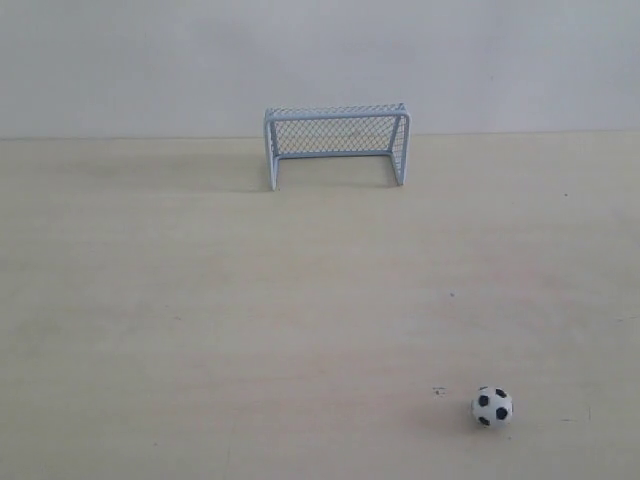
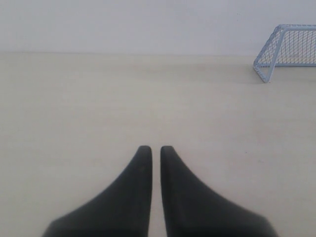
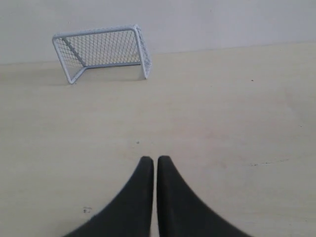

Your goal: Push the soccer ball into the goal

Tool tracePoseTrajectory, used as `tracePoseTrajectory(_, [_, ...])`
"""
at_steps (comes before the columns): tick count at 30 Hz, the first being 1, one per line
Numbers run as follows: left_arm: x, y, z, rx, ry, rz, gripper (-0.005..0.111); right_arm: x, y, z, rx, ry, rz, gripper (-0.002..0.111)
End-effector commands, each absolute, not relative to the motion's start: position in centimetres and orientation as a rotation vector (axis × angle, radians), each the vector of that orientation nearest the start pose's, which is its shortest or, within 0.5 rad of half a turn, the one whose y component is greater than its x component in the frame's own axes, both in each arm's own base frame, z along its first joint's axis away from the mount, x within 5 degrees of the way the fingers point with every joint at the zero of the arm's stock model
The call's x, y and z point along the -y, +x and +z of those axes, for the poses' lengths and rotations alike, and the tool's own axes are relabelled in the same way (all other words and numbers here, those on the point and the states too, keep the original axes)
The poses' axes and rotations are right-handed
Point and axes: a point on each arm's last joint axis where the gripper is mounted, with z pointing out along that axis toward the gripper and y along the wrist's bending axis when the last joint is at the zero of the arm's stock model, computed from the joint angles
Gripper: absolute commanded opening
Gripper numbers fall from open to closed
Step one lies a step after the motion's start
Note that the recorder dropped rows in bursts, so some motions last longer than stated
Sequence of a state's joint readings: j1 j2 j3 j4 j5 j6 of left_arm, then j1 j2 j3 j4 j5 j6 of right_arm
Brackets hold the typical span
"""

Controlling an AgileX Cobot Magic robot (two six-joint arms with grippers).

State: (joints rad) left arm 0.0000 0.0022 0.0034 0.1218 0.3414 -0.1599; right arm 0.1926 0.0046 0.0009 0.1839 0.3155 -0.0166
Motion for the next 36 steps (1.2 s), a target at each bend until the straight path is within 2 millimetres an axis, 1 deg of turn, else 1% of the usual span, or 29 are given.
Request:
tracePoseTrajectory(1, [-0.38, 5.36, 18.28, -1.819, -0.077, 0.002, 0.006, -1.01, 5.32, 18.44, -1.807, -0.003, 0.215, 0.0])
tracePoseTrajectory(4, [-0.38, 5.36, 18.28, -1.819, -0.077, 0.002, 0.006, -0.71, 5.36, 18.43, -1.806, 0.044, 0.173, 0.0])
tracePoseTrajectory(8, [-0.38, 5.36, 18.28, -1.819, -0.077, 0.002, 0.006, -0.54, 5.37, 18.38, -1.81, 0.048, 0.136, 0.0])
tracePoseTrajectory(36, [-0.38, 5.35, 18.26, -1.821, -0.077, 0.002, 0.006, -0.55, 5.33, 18.24, -1.826, 0.044, 0.133, 0.0])
